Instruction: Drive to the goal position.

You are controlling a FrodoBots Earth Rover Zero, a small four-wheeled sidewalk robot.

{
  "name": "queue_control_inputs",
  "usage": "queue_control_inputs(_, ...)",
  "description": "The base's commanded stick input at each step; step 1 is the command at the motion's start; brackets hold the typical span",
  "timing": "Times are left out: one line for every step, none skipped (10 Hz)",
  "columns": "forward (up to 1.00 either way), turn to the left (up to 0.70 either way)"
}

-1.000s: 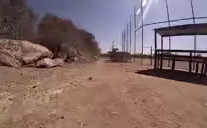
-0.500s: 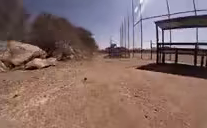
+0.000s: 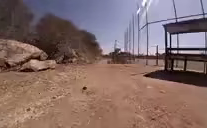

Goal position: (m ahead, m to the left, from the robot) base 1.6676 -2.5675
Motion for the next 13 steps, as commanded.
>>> queue_control_inputs(1.0,0.0)
queue_control_inputs(1.0,0.0)
queue_control_inputs(1.0,0.0)
queue_control_inputs(1.0,0.0)
queue_control_inputs(1.0,0.0)
queue_control_inputs(1.0,0.0)
queue_control_inputs(1.0,0.0)
queue_control_inputs(1.0,0.0)
queue_control_inputs(1.0,0.0)
queue_control_inputs(1.0,0.0)
queue_control_inputs(1.0,0.0)
queue_control_inputs(1.0,0.0)
queue_control_inputs(1.0,0.0)
